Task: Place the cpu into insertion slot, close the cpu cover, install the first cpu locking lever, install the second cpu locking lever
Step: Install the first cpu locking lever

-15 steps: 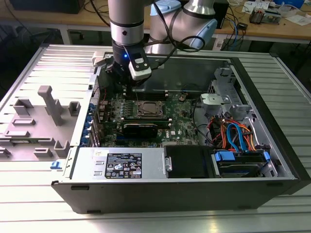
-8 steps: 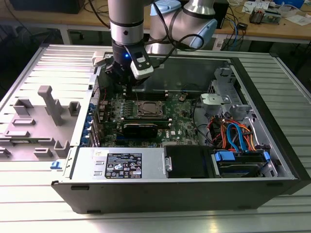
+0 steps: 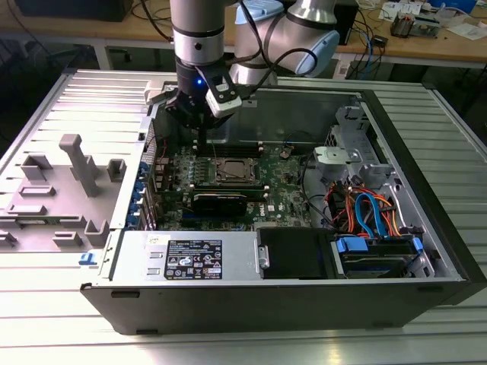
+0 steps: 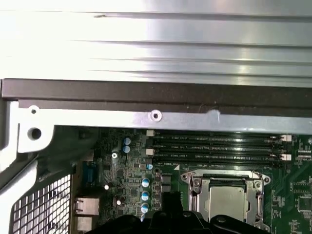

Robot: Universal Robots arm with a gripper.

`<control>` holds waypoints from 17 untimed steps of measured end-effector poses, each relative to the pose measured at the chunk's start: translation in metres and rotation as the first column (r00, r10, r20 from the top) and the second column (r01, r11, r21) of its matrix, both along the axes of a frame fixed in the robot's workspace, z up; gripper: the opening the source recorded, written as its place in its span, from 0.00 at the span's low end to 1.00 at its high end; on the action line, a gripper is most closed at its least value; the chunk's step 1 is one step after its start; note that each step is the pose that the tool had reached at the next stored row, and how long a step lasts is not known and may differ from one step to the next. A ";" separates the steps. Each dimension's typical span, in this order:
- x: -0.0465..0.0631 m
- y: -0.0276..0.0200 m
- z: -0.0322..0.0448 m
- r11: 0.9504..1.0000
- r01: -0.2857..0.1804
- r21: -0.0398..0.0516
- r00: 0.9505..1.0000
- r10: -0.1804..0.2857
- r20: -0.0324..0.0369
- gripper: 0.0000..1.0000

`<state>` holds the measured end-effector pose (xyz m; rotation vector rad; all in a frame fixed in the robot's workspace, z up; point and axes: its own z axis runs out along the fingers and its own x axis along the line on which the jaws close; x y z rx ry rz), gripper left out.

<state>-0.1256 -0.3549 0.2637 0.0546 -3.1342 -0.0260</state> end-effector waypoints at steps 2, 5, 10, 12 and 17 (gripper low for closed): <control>0.000 0.0025 -0.0001 1.000 0.000 0.000 1.000 0.000 0.000 0.11; 0.002 0.0063 -0.0003 1.000 0.000 0.000 1.000 0.000 0.000 0.11; 0.007 0.0084 -0.0007 1.000 0.000 0.000 1.000 0.000 0.000 0.11; 0.011 0.0084 -0.0007 1.000 0.000 0.000 1.000 0.000 0.000 0.11; 0.020 0.0084 -0.0013 1.000 0.000 0.000 1.000 0.000 0.000 0.11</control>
